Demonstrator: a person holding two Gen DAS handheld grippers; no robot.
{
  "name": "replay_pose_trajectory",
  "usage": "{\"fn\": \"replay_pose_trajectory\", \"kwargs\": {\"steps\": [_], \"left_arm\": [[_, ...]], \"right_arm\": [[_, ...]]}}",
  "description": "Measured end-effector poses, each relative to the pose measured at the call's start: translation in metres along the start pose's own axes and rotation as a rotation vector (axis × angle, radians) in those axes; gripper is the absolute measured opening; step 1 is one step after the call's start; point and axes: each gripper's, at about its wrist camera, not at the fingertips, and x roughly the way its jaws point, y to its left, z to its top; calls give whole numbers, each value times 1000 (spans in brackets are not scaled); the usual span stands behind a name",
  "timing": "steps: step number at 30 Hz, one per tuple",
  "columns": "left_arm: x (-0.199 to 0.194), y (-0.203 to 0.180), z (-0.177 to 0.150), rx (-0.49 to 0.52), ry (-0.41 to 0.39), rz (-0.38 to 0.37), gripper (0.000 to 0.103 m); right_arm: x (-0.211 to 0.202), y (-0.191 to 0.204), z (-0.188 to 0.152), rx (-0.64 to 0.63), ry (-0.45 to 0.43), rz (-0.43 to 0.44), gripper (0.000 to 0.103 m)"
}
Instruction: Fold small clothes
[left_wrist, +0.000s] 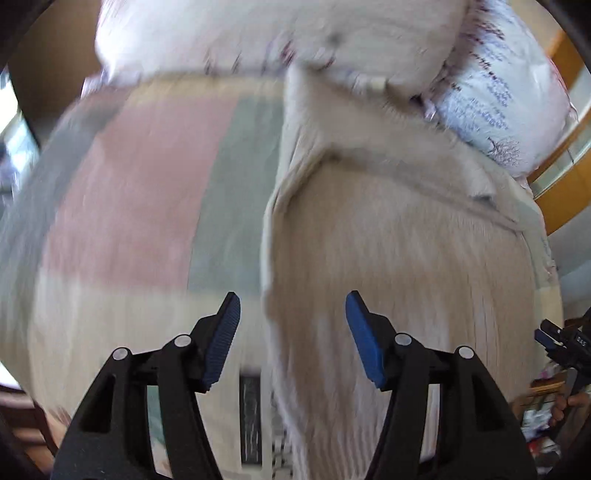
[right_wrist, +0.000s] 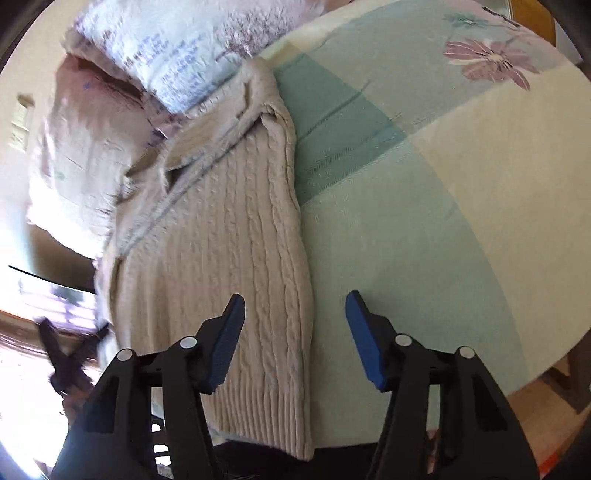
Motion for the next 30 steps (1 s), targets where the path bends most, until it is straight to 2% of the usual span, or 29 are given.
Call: {"fn": "replay_pose_trajectory", "kwargs": {"steps": [1,3,4,6,7,8,10,12,13,15,17,19,22,24,26,27,28,29,30], "left_arm": [[2,3,-12,-29,19,-25,55],[-6,8,-33,-51,-1,-69,52],[-9,11,-43,-79,11,-117,44],[-11,13,-60,-142,30,-204,33],[-11,10,-68,-162,29,-222,29],[-11,10,-74,-175,36,-242,26],[-4,0,-84,-195,69,-278,14],[-3,-2,-90,-216,63,-286,13],[-1,-4,-89,-228,64,-293,7],[-3,-1,-82,-263,62,-333,7],[-11,-2,-57,-248,17,-369,6],[-27,0,-13,-178,-80,-355,6],[-43,4,67,-128,-221,-347,6],[-44,-7,124,-66,-307,-307,6],[-33,-25,172,-21,-347,-265,8],[-18,-35,197,-23,-339,-246,13],[-4,-41,213,-31,-320,-231,24],[12,-44,225,-45,-285,-207,33],[25,-43,232,-69,-246,-155,55]], "right_arm": [[-1,0,-4,4,8,19,58],[0,-3,-14,29,71,96,52],[1,-3,-19,37,90,121,50],[5,-7,-33,59,156,192,34],[12,-9,-43,80,217,229,18],[15,-11,-50,91,251,245,11],[17,-12,-61,95,272,267,9],[17,-10,-65,100,274,293,9],[15,-7,-63,100,257,311,8],[10,-1,-51,104,224,346,8],[-1,11,-28,103,155,402,8],[-11,25,5,92,69,468,8],[-15,51,70,66,-59,558,8],[-6,68,117,77,-135,605,8],[8,81,163,80,-216,598,8],[20,84,187,103,-250,561,9],[31,81,203,136,-258,527,19],[54,81,224,180,-224,458,43],[66,78,234,220,-191,393,51]]}}
